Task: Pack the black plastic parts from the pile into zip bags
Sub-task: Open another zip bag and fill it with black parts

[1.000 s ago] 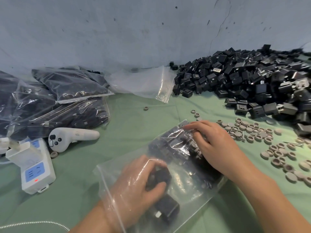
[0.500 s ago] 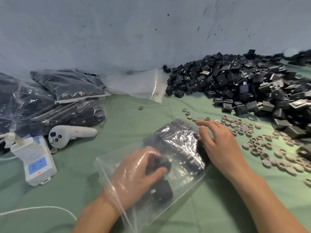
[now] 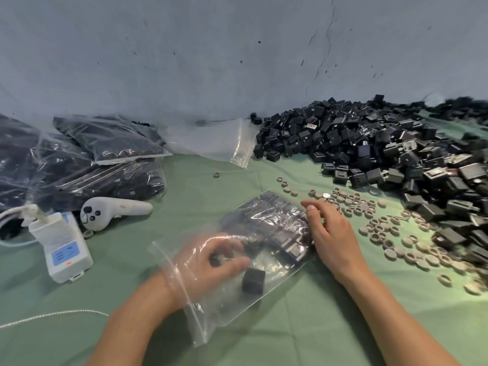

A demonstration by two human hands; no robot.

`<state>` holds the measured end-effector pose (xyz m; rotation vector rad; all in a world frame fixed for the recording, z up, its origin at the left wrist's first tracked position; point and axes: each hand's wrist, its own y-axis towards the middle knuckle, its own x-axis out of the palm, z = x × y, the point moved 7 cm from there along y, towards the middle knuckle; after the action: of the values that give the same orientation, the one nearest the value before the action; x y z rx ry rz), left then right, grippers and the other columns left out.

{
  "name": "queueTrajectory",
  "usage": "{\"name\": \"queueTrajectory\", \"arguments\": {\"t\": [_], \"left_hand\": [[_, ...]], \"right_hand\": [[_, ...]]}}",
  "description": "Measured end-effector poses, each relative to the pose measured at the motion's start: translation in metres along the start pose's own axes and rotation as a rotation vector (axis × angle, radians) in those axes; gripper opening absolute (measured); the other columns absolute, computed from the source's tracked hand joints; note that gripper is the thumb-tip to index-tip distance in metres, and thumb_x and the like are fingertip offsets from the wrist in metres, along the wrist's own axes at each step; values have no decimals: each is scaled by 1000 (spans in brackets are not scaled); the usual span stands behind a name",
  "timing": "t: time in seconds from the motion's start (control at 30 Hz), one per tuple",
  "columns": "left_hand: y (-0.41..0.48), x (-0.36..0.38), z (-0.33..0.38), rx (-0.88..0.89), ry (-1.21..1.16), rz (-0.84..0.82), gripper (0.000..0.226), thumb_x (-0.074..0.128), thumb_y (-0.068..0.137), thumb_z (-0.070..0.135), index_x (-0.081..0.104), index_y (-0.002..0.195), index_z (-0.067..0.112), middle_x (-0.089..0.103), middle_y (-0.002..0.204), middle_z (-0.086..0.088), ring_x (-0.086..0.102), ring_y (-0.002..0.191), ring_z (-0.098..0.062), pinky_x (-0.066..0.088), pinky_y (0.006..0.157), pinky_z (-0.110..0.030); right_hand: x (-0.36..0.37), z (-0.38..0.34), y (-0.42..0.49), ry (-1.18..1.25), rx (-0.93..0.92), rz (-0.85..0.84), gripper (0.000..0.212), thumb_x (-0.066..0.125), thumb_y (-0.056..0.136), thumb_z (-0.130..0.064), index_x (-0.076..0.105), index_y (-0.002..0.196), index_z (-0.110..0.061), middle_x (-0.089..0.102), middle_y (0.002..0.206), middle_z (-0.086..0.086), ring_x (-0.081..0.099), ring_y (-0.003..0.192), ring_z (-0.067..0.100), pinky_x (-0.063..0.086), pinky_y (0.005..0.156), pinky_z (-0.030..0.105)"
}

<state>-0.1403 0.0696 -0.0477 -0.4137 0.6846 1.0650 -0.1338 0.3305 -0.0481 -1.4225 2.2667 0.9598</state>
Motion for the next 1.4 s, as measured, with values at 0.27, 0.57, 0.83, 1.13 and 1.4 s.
{"name": "queueTrajectory", "arguments": {"t": [0.27,0.57,0.83,1.13,1.4], "left_hand": [[-19,25,21,279,451,-4,41,54,76,79,43,110,58,35,109,37,37,115,-7,35,102,-34],[-13,18,14,233,265,72,21,39,83,71,45,102,65,47,118,36,44,113,10,29,98,-5],[-11,9,25,140,-138,-2,18,68,83,55,59,96,48,67,91,25,67,78,2,49,67,-9],[-10,7,18,208,-147,84,31,54,92,48,69,96,21,70,90,4,68,89,-17,55,80,-36],[-12,5,7,281,103,187,24,67,76,49,52,73,31,62,76,11,60,73,-9,48,71,-29]], "right_hand": [[-7,5,6,105,73,111,29,40,106,-31,64,119,-24,64,112,-12,57,105,2,39,83,16],[-2,-13,20,-59,66,-48,32,41,103,-25,56,131,-24,59,129,-7,53,120,11,43,106,41],[11,-15,14,-279,64,-253,31,41,103,-34,55,131,-30,56,131,-8,48,121,15,37,108,42],[12,-12,13,-269,75,-319,34,35,105,-23,55,131,-31,55,133,-7,47,124,17,37,109,43],[11,-13,11,-270,81,-346,35,33,104,-23,54,131,-32,53,132,-8,47,124,15,37,109,41]]}}
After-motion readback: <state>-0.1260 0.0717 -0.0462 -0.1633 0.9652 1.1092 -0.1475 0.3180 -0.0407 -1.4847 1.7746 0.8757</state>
